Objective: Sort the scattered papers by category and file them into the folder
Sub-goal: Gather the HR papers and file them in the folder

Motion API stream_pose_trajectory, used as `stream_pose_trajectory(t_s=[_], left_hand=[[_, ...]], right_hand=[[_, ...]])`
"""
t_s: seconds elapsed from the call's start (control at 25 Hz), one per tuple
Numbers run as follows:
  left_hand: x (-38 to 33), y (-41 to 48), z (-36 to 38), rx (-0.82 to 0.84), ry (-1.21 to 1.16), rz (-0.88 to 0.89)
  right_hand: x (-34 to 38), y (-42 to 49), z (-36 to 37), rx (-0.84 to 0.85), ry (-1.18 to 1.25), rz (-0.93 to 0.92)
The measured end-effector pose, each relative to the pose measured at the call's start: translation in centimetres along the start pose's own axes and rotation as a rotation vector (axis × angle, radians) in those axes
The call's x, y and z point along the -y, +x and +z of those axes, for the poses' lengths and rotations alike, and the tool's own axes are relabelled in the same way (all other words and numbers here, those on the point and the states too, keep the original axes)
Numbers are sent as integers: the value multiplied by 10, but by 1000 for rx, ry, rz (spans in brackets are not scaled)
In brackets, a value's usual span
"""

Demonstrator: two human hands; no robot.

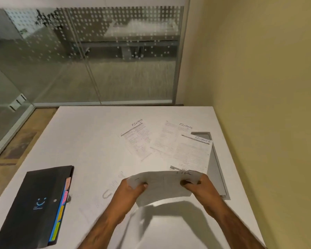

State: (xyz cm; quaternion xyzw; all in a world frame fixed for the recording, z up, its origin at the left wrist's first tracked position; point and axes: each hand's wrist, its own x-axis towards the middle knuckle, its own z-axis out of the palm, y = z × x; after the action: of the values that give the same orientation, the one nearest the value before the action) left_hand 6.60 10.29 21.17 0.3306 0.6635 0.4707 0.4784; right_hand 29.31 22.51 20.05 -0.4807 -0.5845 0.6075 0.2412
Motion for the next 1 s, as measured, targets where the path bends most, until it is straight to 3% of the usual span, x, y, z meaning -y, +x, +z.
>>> stream_pose_trajectory(t_s=[0.16,0.44,0.6,0.72,1.0], left_hand=[[24,4,25,9,140,2],[57,4,37,2,112,-16],[71,1,42,-13,169,-9],[64,2,41,-24,140,15],[64,6,36,-20,126,33]], right_hand=[[-28,-11,-1,-76,-14,30],[-77,-16,-8,-139,-60,84],[-82,-20,-10,-89,-108,87],[-74,-22,-10,-144,-31,113],[-70,-21,-8,-134,-56,29]])
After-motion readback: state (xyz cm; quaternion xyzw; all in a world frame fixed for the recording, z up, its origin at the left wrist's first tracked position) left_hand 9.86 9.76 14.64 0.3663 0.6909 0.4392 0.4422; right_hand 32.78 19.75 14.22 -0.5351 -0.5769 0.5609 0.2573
